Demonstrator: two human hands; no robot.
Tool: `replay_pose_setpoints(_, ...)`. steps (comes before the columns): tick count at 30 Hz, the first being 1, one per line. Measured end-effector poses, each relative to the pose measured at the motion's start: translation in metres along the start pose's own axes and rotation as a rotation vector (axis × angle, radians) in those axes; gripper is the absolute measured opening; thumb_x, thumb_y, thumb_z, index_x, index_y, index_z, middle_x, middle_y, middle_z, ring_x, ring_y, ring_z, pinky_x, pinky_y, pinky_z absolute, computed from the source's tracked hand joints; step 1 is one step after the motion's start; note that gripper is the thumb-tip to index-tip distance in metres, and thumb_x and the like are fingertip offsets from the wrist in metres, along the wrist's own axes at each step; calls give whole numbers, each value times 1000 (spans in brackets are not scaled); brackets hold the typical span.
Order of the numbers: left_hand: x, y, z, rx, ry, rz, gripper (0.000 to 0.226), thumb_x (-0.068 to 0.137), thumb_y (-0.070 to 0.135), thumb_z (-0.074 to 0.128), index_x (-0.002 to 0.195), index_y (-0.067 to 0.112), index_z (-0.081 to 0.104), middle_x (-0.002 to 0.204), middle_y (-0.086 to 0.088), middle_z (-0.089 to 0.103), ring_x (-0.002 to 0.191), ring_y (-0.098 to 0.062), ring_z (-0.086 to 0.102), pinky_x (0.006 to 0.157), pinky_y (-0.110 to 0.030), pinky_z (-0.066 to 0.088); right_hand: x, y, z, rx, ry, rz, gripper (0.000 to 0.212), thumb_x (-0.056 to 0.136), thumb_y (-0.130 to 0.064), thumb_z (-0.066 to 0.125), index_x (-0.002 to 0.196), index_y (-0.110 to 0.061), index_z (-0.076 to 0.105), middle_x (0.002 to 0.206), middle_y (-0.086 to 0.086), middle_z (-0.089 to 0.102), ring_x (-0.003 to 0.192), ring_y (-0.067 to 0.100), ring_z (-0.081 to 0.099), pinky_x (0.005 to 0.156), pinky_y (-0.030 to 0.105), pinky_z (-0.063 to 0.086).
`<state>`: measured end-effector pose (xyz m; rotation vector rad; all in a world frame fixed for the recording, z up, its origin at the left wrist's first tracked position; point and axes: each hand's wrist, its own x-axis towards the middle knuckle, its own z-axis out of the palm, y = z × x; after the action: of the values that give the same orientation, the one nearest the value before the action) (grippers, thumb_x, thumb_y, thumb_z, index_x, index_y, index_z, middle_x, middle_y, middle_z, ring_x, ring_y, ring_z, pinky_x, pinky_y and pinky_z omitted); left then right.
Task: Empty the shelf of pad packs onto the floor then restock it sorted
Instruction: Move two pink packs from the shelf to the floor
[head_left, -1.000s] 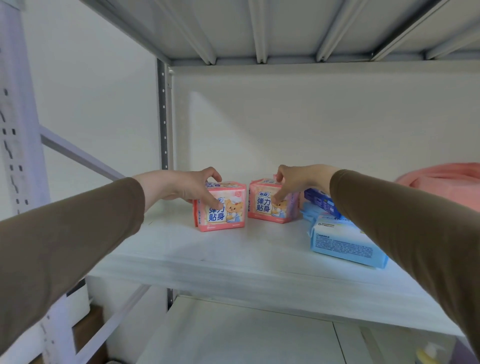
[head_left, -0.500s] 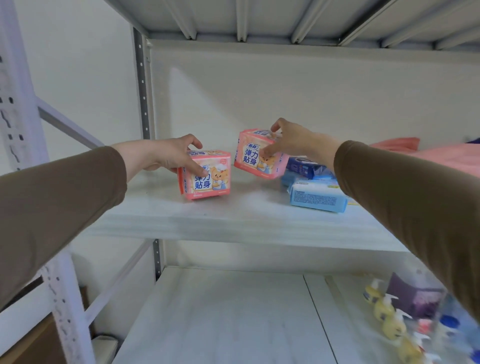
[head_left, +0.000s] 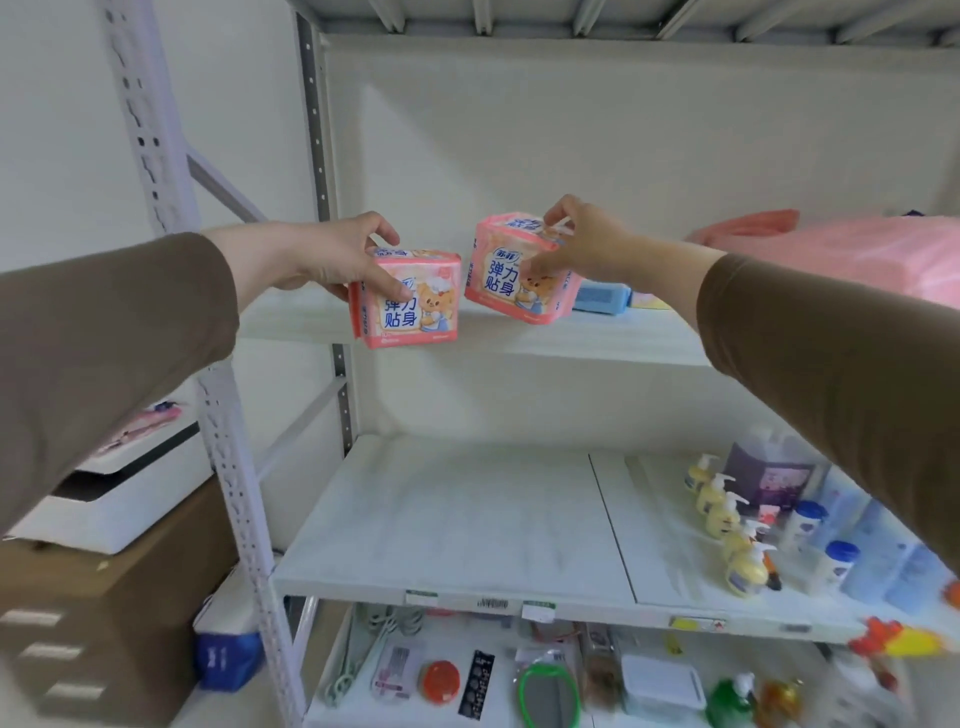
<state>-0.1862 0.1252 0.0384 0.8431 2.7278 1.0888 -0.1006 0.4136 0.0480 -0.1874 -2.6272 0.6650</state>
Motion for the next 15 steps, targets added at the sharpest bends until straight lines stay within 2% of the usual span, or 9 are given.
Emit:
replay_pose_setpoints(3, -38, -5, 11, 4, -34, -23, 77, 71, 25, 87, 133, 26, 42, 117, 3, 54, 100, -21, 66, 77, -36, 56, -44, 1, 6, 40, -24, 37, 76, 65, -49, 87, 128, -26, 49, 126, 0, 53, 110, 23, 55, 93, 41, 51)
replay_pose_setpoints(7, -82, -20, 26, 0, -71, -40, 74, 72, 25, 87, 132, 27, 45, 119, 2, 53, 98, -21, 67, 69, -31, 54, -94, 1, 26, 73, -66, 67, 74, 71, -46, 85, 132, -25, 47, 124, -4, 50, 113, 20, 53, 96, 39, 49)
replay_pose_setpoints(11, -116, -52, 48, -16, -136, -61, 69, 73, 26, 86, 129, 28, 46, 121, 3, 55, 99, -20, 67, 72, -32, 55, -134, 10, 62, 60, -120, 143, 75, 69, -50, 85, 130, -27, 48, 138, 1, 49, 117, 23, 53, 94, 39, 50)
replay_pose_setpoints(13, -132, -74, 63, -20, -184, -70, 70, 72, 26, 86, 130, 28, 46, 122, 3, 56, 100, -19, 67, 73, -32, 56, -157, 15, 88, 55, -153, 171, 73, 70, -48, 85, 130, -27, 49, 140, 3, 49, 114, 24, 55, 88, 36, 49)
replay_pose_setpoints(15, -147, -99, 78, -27, -236, -85, 73, 73, 25, 86, 132, 28, 45, 123, 3, 55, 101, -18, 66, 72, -31, 55, -180, 18, 117, 50, -181, 199, 73, 69, -48, 85, 129, -28, 50, 140, 4, 50, 115, 24, 54, 89, 35, 49)
